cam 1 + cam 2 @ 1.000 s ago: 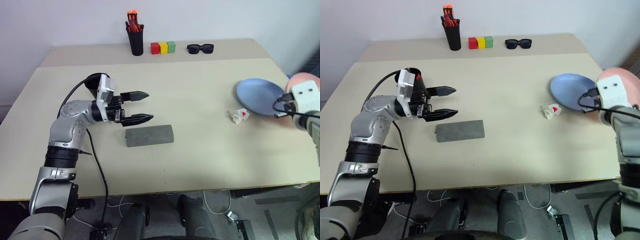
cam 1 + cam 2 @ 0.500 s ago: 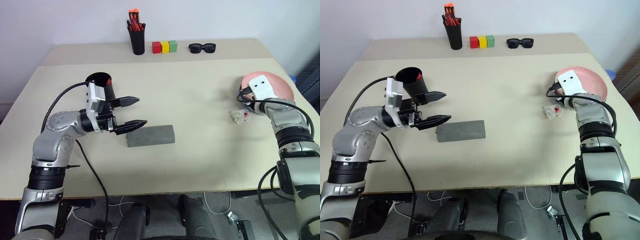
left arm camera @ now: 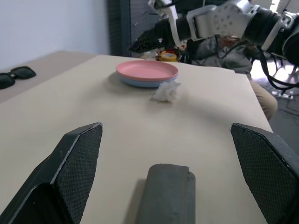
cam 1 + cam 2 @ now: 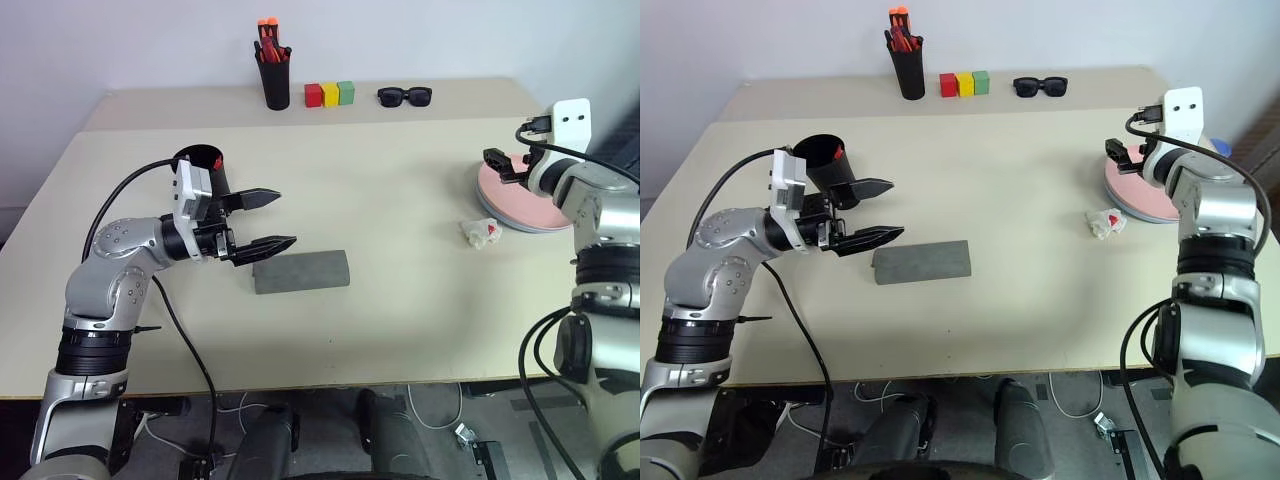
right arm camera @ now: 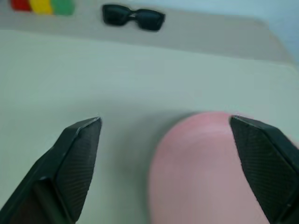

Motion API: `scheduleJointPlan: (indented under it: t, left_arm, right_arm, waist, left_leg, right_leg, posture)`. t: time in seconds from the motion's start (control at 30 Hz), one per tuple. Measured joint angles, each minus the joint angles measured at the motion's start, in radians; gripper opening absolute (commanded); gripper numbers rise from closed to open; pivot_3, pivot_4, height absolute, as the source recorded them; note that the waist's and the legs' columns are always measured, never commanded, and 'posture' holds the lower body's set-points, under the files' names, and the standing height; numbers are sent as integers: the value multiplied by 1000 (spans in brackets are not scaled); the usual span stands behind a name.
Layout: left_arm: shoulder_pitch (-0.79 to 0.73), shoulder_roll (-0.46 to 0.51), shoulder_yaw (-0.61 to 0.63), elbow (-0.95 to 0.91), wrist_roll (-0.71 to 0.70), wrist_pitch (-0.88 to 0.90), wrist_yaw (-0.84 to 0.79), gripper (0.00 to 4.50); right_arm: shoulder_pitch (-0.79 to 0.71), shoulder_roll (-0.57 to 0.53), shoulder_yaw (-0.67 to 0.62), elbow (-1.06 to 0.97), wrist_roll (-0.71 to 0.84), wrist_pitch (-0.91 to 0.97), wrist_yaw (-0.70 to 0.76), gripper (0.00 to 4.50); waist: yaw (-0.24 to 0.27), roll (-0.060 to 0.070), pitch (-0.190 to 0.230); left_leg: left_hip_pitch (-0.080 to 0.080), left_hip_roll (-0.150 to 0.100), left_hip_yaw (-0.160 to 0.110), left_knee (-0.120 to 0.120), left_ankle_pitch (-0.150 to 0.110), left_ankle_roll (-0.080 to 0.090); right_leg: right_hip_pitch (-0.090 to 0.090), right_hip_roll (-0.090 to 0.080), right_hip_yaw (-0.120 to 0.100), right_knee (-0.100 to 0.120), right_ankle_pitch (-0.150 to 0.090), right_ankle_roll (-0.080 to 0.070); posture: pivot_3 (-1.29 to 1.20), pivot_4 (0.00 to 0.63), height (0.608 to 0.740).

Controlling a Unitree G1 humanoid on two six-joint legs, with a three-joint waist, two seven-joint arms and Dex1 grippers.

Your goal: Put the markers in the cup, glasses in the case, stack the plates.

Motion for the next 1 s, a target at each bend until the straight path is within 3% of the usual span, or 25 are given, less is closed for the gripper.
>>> scheduleJointPlan:
  t: [0.17, 0.4, 0.5, 0.73, 1.0]
  left_arm:
    - [-15, -7, -6, 20, 0, -4, -21, 4500]
    - [-19, -11, -19, 34, 1, -6, -36, 4500]
    - [-19, -10, -19, 33, 1, -7, -32, 4500]
    - [-14, -6, -18, 25, 0, -6, -17, 4500]
    - [-14, -5, -17, 23, 0, -6, -5, 4500]
  right_arm:
    - [251, 1, 44, -264, 48, 144, 52, 4435]
    - [287, 1, 83, -279, 5, 116, 33, 4435]
    - [283, 10, 96, -214, -12, 81, 27, 3627]
    - [246, 12, 127, -124, -42, 22, 30, 103]
    - [119, 7, 44, -11, -17, -58, -2, 19]
  waist:
    - [-4, 0, 0]
    - [-7, 0, 0]
    - [-4, 0, 0]
    - [-5, 0, 0]
    - [-5, 0, 0]
  left_leg:
    - [0, 0, 1, 0, 0, 0]
    - [1, 0, 2, 1, 0, 0]
    - [1, 0, 2, 1, 0, 0]
    - [1, 0, 2, 1, 0, 0]
    - [1, 0, 2, 1, 0, 0]
  right_leg:
    - [0, 0, 0, 0, 0, 0]
    - [0, 0, 0, 1, 0, 0]
    - [0, 0, 0, 1, 0, 0]
    - [0, 0, 0, 1, 0, 0]
    - [0, 0, 0, 1, 0, 0]
  posture:
    - [0, 150, 740]
    - [0, 150, 740]
    - [0, 150, 740]
    - [0, 150, 740]
    - [0, 150, 740]
